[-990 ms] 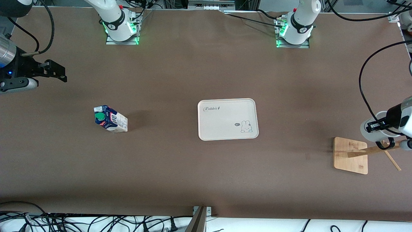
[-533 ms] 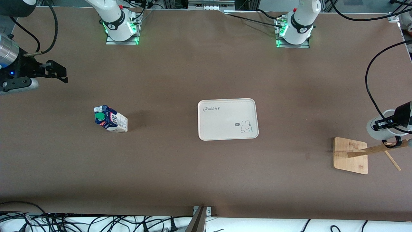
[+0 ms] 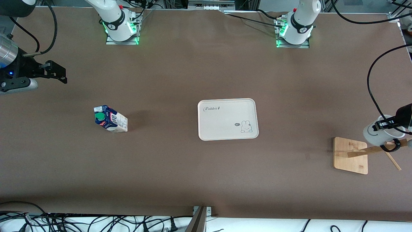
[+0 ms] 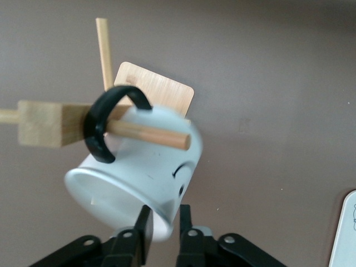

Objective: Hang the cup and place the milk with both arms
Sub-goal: 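Hang the mug handle on a peg of the wooden stand with the left gripper, then open the left gripper and draw it back from the mug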

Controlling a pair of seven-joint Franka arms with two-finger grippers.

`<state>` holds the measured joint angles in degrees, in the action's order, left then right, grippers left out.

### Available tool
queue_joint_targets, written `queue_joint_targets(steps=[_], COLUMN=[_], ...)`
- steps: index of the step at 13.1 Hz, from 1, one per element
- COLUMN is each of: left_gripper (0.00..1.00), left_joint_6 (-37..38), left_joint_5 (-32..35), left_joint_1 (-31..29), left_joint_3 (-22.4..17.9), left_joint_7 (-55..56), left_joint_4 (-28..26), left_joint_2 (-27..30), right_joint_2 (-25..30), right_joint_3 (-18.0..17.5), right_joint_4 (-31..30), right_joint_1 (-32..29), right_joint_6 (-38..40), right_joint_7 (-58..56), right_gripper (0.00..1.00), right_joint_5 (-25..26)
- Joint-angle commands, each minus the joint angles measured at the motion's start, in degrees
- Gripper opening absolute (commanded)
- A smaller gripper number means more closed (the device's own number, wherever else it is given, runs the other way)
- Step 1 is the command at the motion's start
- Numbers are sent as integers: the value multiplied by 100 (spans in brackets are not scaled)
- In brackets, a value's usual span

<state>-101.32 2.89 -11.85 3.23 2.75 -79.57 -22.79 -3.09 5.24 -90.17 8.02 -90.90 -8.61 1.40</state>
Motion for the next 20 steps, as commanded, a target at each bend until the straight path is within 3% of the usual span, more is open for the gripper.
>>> queue_joint_targets(steps=[1,7,10,13,15,17,18,20], left_gripper=[100,100,100,100,100,100,100,100], left_joint_6=[51,532,745,1043,957,834,528,-297], left_joint_5=[27,19,-25,19,9,-78,-191,-263], left_joint_1=[-2,227,227,262,524,1085,1262,1308], left_joint_3=[37,326,801,1004,890,252,-13,-68], left_joint_7=[-231,-432,-294,-205,-197,-161,-205,-162], left_joint_4=[38,73,64,73,-67,-531,-977,-1909], left_joint_2=[20,213,423,609,809,1230,1572,2293], right_joint_2=[107,98,89,89,89,89,89,89], right_joint_3=[-128,-137,-137,-137,-137,-137,-137,-137], right_joint_4=[-54,-27,-18,-18,-18,-18,-18,-18], right_joint_1=[-116,-107,-107,-107,-107,-107,-107,-107], right_joint_6=[-24,-24,-24,-24,-24,-24,-24,-24], right_joint_7=[53,62,62,62,62,79,88,97], right_gripper=[100,100,100,100,100,100,100,100], right_joint_5=[54,45,36,36,36,36,36,27])
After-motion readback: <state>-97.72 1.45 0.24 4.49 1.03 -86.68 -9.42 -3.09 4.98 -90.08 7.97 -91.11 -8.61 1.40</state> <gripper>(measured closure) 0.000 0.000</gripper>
